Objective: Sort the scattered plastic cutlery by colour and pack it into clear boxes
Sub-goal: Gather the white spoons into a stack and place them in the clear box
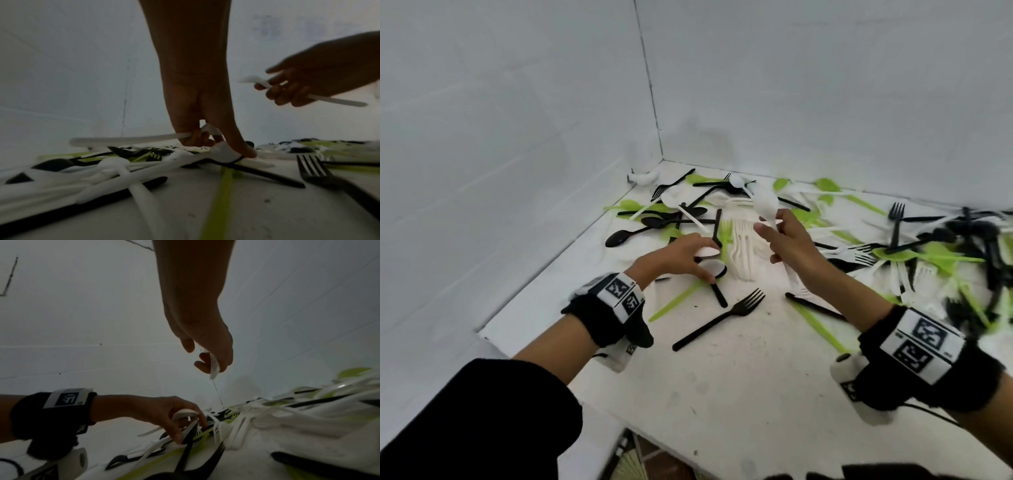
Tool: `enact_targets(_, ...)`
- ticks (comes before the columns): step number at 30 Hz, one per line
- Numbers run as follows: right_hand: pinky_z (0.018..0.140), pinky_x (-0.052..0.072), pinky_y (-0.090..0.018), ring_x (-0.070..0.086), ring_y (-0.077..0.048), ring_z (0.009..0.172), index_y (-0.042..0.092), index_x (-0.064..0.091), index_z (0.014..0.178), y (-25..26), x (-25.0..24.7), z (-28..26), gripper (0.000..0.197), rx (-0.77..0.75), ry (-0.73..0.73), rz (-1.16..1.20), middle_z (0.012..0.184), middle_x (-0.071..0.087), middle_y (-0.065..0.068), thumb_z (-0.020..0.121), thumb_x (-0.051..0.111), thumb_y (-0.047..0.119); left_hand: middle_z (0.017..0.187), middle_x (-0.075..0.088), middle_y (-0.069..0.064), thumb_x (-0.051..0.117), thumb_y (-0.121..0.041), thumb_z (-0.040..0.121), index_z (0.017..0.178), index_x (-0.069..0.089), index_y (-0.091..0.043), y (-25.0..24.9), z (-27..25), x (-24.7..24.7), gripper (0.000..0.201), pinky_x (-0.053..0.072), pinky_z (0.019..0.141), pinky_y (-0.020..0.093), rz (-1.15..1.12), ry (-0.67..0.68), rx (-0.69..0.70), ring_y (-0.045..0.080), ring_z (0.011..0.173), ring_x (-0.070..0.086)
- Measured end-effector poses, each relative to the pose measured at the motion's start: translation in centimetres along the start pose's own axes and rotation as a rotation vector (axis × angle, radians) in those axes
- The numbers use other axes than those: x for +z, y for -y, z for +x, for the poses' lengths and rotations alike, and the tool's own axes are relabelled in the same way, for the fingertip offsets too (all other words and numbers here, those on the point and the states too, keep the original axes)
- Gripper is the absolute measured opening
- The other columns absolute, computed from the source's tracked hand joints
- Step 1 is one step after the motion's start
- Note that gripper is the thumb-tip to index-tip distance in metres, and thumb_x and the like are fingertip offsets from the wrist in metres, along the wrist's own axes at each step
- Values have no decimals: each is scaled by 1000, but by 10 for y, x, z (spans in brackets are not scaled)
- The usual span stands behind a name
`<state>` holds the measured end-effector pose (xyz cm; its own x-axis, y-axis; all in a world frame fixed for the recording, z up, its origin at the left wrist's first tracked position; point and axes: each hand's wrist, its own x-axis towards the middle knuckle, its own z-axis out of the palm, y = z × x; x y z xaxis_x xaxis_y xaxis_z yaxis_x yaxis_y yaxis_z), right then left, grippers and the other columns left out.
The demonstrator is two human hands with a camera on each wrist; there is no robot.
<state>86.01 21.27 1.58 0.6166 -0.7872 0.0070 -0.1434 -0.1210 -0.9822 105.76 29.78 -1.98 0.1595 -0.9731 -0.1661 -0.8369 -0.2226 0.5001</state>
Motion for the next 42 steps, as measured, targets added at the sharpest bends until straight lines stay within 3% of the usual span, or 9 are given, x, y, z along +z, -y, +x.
enact_targets(7, 54, 44, -21, 43, -11, 58, 21, 57, 83, -4, 7, 14, 33, 120, -21, 130, 71, 50, 0, 98, 36, 41, 99, 62, 4, 77, -14, 75, 104, 66, -4, -1, 12, 6, 33, 34, 68, 14, -47, -38, 75, 13, 93, 52)
enact_targets(12, 55, 40, -19, 40, -9, 60, 14, 64, 97, -5, 18, 24, 22, 117, 27, 45, 70, 43, 2, 96, 49, 30, 111, 61, 19, 66, -18, 86, 117, 63, -7, 11, 17, -3, 33, 37, 88, 28, -115, -94, 142, 27, 106, 55)
enact_targets(16, 52, 34, -22, 39, -7, 58, 19, 50, 74, -8, 34, 38, 20, 141, -12, -53, 68, 42, 2, 92, 56, 24, 113, 59, 18, 53, -20, 94, 118, 61, -9, 24, 12, -25, 27, 39, 96, 34, -218, -107, 192, 26, 107, 55)
enact_targets(21, 39, 34, -12, 46, -11, 62, 8, 64, 93, -12, 68, 66, 14, 118, 64, -375, 74, 53, -3, 89, 57, 18, 93, 62, 5, 39, -12, 100, 116, 56, 4, 42, -4, -74, 28, 50, 77, 27, -451, -79, 222, 22, 78, 61)
enact_targets(25, 73, 39, -28, 54, -25, 99, 11, 59, 100, -17, 87, 77, 31, 107, 149, -814, 102, 57, -11, 86, 61, 39, 85, 60, 2, 34, -18, 102, 114, 55, -3, 48, -12, -95, 28, 49, 66, 15, -565, -112, 181, 4, 69, 63)
enact_targets(27, 75, 37, -31, 53, -27, 109, 15, 54, 97, -19, 95, 80, 40, 124, 185, -957, 110, 58, -9, 84, 60, 52, 83, 58, 0, 33, -20, 103, 114, 54, -4, 52, -12, -104, 29, 53, 71, 19, -600, -141, 168, 4, 70, 62)
enact_targets(32, 72, 42, -29, 60, -20, 89, 14, 65, 92, -20, 99, 90, 36, 170, 177, -811, 85, 61, -3, 75, 73, 45, 77, 48, -1, 35, -23, 102, 111, 57, -4, 70, -6, -115, 30, 40, 53, 16, -577, -238, 137, 7, 54, 44)
enact_targets(37, 47, 37, -13, 50, -13, 64, 18, 50, 57, -15, 93, 89, 34, 201, 213, -556, 64, 50, 4, 70, 81, 20, 75, 49, 0, 51, -18, 95, 100, 59, -11, 97, -8, -112, 11, 33, 45, 13, -389, -24, -33, 9, 53, 39)
enact_targets(42, 38, 21, -13, 29, -3, 45, 13, 54, 76, 1, 75, 88, 19, 245, 367, -334, 50, 41, 17, 80, 73, 16, 73, 57, 2, 69, -22, 83, 93, 63, -12, 127, -20, -106, 15, 38, 45, 14, -149, 63, -159, 17, 61, 48)
